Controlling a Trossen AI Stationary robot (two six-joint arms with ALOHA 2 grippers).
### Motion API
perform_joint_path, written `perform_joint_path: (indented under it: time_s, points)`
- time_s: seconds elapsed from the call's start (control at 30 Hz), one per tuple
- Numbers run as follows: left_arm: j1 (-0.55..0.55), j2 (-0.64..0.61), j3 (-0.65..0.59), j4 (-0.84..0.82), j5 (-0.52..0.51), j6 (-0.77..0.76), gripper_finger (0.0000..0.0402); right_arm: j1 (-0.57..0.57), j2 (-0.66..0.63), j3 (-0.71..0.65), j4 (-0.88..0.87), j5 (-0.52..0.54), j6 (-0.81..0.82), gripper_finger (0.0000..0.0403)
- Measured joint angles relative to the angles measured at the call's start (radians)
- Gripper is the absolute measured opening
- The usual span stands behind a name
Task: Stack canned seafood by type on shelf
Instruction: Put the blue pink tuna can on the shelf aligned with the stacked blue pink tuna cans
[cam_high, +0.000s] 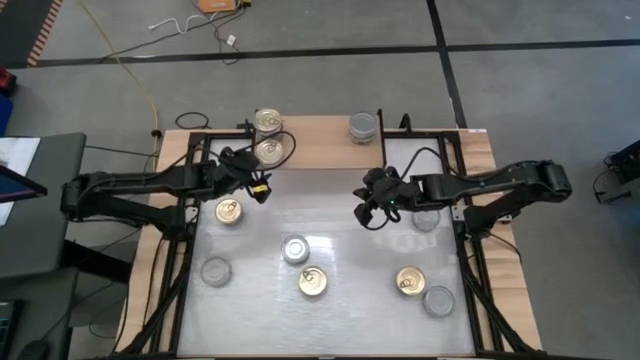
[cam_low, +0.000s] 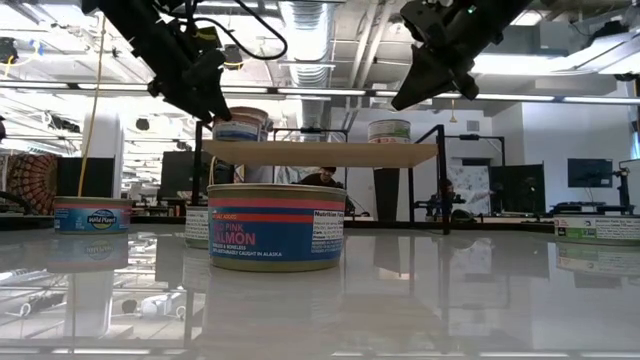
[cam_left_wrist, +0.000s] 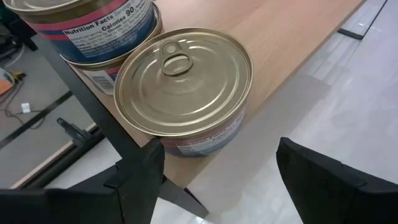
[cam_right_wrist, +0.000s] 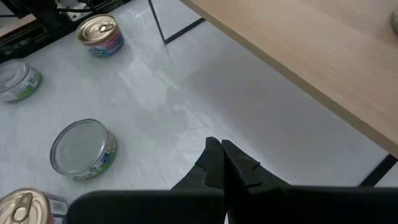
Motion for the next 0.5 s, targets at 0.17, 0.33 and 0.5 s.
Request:
perform_joint_path:
  time_s: [0.17, 0.33, 0.5]
  points:
    - [0.002, 0.000, -0.001, -0.001, -0.003, 0.001, 0.0296, 0.000, 0.000, 0.000, 0.001, 0.000, 0.000, 0.0016]
    - [0.003, 0.000, -0.002, 0.011, 0.027, 0.032, 0.0296, 0.000, 0.000, 0.000, 0.009, 0.000, -0.001, 0.0016]
    - [0.011, 0.000, -0.002, 0.018, 0.005, -0.002, 0.0296, 0.000, 0.000, 0.000, 0.016, 0.000, -0.001, 0.0016]
